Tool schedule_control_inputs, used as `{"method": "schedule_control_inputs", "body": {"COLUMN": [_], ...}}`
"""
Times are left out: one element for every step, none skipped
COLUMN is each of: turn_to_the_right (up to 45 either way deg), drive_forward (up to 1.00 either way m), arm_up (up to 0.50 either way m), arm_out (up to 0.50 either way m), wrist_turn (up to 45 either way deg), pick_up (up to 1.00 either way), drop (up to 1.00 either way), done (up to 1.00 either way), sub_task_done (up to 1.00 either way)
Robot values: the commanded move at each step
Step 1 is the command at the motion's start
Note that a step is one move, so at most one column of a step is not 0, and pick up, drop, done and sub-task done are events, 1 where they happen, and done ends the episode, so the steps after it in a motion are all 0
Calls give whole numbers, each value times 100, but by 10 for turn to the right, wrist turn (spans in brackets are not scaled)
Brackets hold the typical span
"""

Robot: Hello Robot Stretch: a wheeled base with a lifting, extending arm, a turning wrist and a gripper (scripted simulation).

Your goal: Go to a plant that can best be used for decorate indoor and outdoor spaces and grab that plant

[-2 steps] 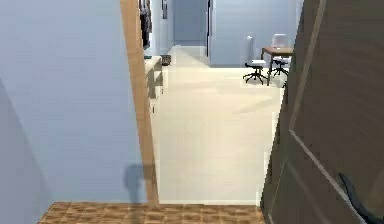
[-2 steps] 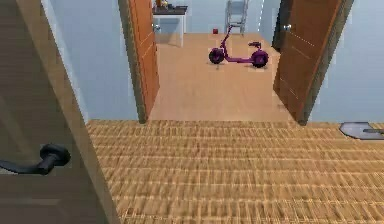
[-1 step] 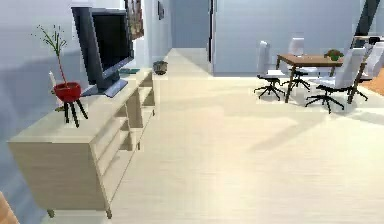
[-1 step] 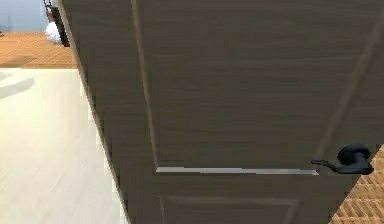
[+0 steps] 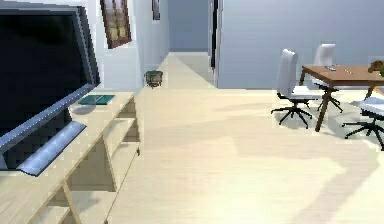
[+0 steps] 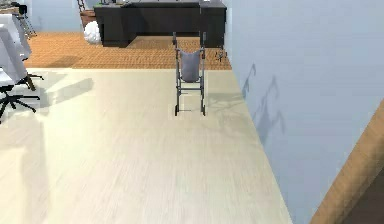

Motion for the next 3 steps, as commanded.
{"method": "schedule_control_inputs", "body": {"turn_to_the_right": [30,0,0], "drive_forward": [0,100,100], "arm_up": [0,0,0], "arm_out": [0,0,0], "wrist_turn": [0,0,0], "pick_up": [0,0,0], "drop": [0,0,0], "done": [0,0,0], "sub_task_done": [0,0,0]}}
